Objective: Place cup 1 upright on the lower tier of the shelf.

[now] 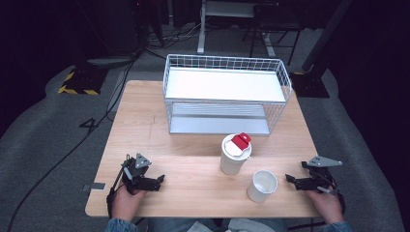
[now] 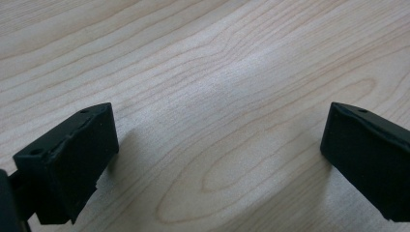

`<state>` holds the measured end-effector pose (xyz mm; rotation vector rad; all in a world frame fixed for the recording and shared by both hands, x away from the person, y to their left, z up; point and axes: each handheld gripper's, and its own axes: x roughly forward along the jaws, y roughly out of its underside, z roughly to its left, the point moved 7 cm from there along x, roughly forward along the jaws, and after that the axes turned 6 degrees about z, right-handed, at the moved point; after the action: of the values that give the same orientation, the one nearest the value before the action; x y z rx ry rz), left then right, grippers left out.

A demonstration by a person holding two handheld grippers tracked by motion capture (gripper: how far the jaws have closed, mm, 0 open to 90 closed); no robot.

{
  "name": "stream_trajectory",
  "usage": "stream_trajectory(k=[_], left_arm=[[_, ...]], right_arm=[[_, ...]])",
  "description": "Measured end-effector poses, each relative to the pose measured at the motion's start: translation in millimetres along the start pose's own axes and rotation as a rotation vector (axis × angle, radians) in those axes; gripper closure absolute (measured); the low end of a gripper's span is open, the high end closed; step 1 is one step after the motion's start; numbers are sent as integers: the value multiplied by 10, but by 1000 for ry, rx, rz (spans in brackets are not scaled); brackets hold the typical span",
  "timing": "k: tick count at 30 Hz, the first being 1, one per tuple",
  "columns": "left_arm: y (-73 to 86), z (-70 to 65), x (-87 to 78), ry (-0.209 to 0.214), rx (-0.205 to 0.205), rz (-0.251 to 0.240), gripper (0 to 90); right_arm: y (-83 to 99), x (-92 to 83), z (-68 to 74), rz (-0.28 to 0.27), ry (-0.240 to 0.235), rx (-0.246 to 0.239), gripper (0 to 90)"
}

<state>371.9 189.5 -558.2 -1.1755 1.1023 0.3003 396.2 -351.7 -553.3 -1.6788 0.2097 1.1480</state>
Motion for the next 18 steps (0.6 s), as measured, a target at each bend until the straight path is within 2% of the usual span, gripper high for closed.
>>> stream_trajectory(k=[18], left_arm=[[-16, 6, 12, -10, -5, 0, 2]], right_arm=[[-4, 5, -3, 2, -8, -7, 62]])
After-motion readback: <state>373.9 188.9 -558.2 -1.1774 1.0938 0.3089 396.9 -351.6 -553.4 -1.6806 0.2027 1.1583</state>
